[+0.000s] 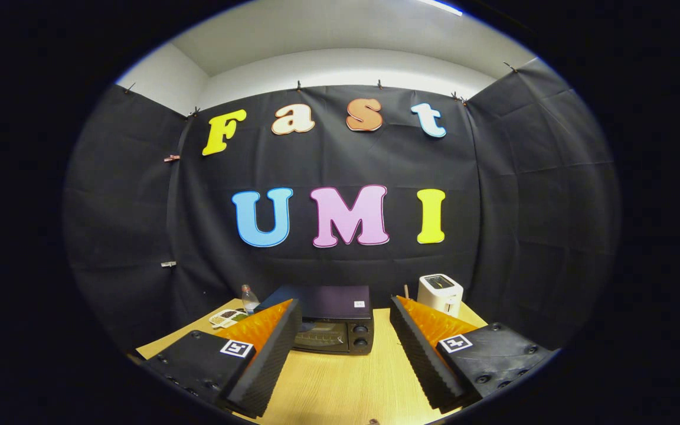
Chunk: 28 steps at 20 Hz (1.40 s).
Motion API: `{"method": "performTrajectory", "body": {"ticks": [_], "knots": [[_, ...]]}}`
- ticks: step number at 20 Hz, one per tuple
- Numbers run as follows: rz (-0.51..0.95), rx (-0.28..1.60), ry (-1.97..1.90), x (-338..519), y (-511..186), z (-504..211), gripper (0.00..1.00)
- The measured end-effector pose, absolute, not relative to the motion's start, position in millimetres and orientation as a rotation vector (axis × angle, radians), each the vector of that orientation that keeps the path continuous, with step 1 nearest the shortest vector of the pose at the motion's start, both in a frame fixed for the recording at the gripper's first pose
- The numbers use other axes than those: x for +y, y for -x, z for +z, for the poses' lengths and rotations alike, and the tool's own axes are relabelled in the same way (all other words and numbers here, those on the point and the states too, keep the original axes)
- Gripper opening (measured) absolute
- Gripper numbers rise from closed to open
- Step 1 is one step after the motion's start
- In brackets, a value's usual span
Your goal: Open the toaster oven, put the food inside, and close the toaster oven door.
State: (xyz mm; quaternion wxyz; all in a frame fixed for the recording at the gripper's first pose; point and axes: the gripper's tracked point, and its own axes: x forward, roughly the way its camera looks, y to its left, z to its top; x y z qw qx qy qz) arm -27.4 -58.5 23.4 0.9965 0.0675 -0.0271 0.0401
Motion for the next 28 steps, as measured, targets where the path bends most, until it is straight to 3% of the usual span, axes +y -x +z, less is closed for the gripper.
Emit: {"method": "performTrajectory", "body": {"ticks": [28], "knots": [[0.104, -0.040, -0.103, -46.8, 11.4, 23.0, 0.98]]}}
